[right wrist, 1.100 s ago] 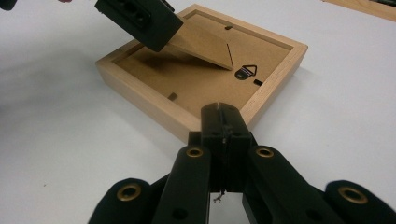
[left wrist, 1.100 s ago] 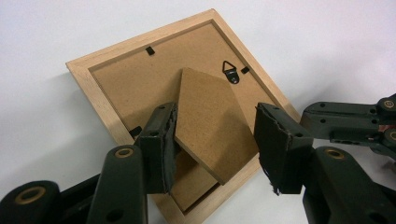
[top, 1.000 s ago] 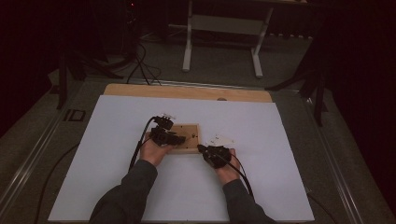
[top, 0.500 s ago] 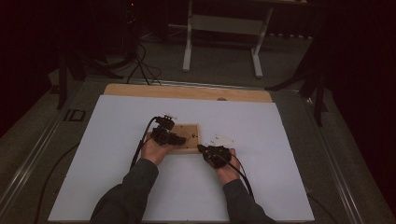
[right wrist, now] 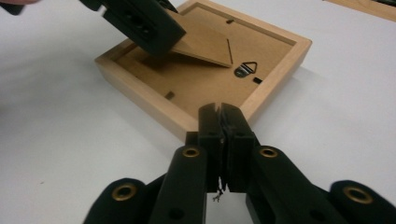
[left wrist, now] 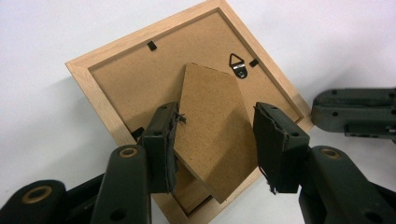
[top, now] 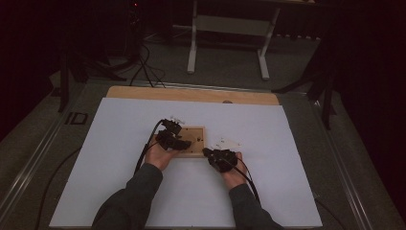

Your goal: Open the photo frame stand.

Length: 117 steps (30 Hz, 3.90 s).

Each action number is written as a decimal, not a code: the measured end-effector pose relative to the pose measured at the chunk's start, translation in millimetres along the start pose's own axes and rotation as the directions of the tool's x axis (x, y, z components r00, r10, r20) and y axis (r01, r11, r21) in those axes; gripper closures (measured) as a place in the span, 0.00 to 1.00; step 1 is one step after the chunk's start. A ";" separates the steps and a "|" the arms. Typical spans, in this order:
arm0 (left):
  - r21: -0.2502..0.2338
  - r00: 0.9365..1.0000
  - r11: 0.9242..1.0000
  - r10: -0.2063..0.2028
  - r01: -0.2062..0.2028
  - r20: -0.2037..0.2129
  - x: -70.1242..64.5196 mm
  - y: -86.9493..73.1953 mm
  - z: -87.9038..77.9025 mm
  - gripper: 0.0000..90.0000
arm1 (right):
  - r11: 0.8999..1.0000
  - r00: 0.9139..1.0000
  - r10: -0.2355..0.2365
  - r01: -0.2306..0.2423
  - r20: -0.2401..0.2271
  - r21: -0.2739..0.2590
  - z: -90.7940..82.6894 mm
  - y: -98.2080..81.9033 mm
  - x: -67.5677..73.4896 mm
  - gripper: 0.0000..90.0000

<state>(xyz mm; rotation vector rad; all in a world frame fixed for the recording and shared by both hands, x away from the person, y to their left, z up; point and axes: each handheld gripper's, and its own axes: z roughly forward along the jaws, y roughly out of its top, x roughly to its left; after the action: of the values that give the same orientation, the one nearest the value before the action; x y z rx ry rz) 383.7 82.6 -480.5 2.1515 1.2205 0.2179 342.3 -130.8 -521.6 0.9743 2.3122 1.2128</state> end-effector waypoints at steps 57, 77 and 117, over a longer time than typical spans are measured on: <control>-0.143 0.958 0.961 0.205 -0.236 -0.201 -38.6 -29.3 -12.1 0.58 | 0.998 0.998 0.060 -0.060 0.021 -0.028 -18.5 59.4 -42.9 0.68; -0.157 0.931 0.938 0.266 -0.311 -0.251 -45.3 -40.4 -13.9 0.58 | 0.990 0.989 0.128 -0.124 -0.078 0.062 18.7 62.8 -49.2 0.48; -0.095 0.981 0.977 0.184 -0.190 -0.066 -23.0 -39.1 -10.2 0.62 | 0.992 0.978 0.117 -0.106 -0.174 0.071 18.1 60.6 -54.4 0.54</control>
<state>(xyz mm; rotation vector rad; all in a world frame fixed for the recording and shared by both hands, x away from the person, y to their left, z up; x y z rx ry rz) 338.9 82.5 -492.5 2.1847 1.0149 0.4153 415.9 -135.1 -482.5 1.0691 2.4748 1.3293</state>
